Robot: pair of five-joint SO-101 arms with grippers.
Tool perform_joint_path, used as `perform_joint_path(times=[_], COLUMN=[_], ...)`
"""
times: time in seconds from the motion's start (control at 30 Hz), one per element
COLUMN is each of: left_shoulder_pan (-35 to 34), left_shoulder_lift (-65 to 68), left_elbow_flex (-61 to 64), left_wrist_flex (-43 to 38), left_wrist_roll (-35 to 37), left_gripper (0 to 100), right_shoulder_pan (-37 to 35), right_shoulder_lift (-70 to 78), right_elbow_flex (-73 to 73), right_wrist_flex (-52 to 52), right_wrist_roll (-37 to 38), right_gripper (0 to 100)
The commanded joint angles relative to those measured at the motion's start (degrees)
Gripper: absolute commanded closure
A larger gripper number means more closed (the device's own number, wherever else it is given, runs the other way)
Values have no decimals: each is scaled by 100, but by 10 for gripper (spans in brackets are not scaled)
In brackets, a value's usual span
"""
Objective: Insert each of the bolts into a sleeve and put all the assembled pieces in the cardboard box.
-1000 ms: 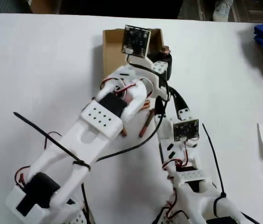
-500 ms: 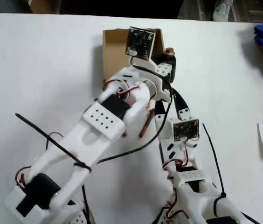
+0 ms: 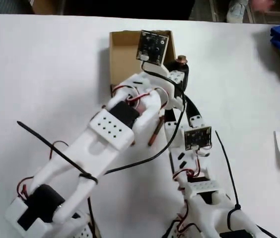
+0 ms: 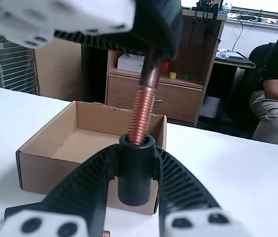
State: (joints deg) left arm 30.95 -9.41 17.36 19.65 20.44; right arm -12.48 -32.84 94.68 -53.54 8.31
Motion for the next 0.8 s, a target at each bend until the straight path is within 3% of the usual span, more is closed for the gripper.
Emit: perform_joint_path(times=[0.0,0.77], left_shoulder_pan=[35,62], left_shoulder_lift=[-334,-360], left_elbow_flex=[-286,444], left_wrist_flex=[9,9], left_wrist_roll=[-53,-132], left_gripper=[973,973], right_shoulder_pan=[22,66], right_shoulder_lift=[-13,-22], right_elbow_flex=[-413,-501], right_wrist_flex=[-4,4], right_wrist_roll=[-35,-316], right_gripper=[978,978])
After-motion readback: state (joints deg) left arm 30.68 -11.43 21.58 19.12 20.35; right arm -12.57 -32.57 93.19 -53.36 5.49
